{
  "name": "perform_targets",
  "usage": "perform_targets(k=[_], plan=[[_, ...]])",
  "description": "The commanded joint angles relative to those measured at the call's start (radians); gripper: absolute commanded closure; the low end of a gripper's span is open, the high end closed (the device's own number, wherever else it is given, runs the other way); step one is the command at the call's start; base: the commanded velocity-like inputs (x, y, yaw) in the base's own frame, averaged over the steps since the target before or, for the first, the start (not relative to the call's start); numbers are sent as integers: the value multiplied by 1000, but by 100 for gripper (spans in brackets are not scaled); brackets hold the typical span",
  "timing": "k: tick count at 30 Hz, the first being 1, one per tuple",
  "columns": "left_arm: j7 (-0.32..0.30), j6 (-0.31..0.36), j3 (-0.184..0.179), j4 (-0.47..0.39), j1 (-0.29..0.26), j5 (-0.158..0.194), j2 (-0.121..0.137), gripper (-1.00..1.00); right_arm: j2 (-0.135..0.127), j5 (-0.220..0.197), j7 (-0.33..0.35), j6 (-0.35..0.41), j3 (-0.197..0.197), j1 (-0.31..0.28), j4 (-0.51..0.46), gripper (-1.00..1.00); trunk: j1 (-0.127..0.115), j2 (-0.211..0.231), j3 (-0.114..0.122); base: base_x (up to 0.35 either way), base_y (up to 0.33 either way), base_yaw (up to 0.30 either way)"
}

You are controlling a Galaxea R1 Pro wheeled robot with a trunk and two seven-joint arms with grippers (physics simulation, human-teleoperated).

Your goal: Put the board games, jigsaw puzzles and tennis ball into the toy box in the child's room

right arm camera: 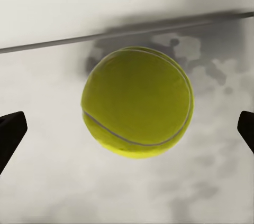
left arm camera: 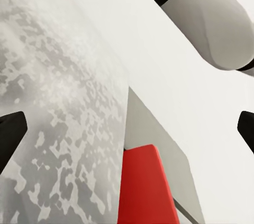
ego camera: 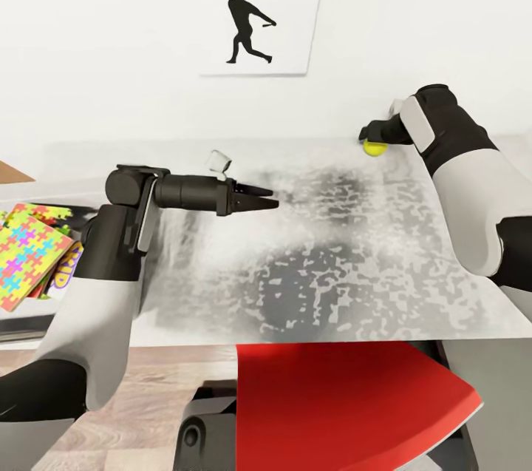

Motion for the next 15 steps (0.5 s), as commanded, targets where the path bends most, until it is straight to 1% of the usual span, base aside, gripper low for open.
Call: perform_targets(k=[1, 4, 9, 15], plan=[[-5, 11, 0, 0, -2, -2, -2, -100, -1, -11, -8, 4, 8, -1, -1, -100, 0, -2, -3, 0, 0, 0], [-5, 11, -4, 0, -4, -3, -9, -100, -1, -10, -8, 3, 8, -1, -1, -100, 0, -2, -8, 0, 0, 0], [-5, 11, -21, 0, -5, -3, -12, -100, -1, -10, -7, 2, 8, -1, -1, -100, 0, -2, -16, 0, 0, 0], [-5, 11, -29, 0, -5, -5, -14, -100, -1, -10, -7, 0, 8, -1, -1, -100, 0, -2, -25, 0, 0, 0]])
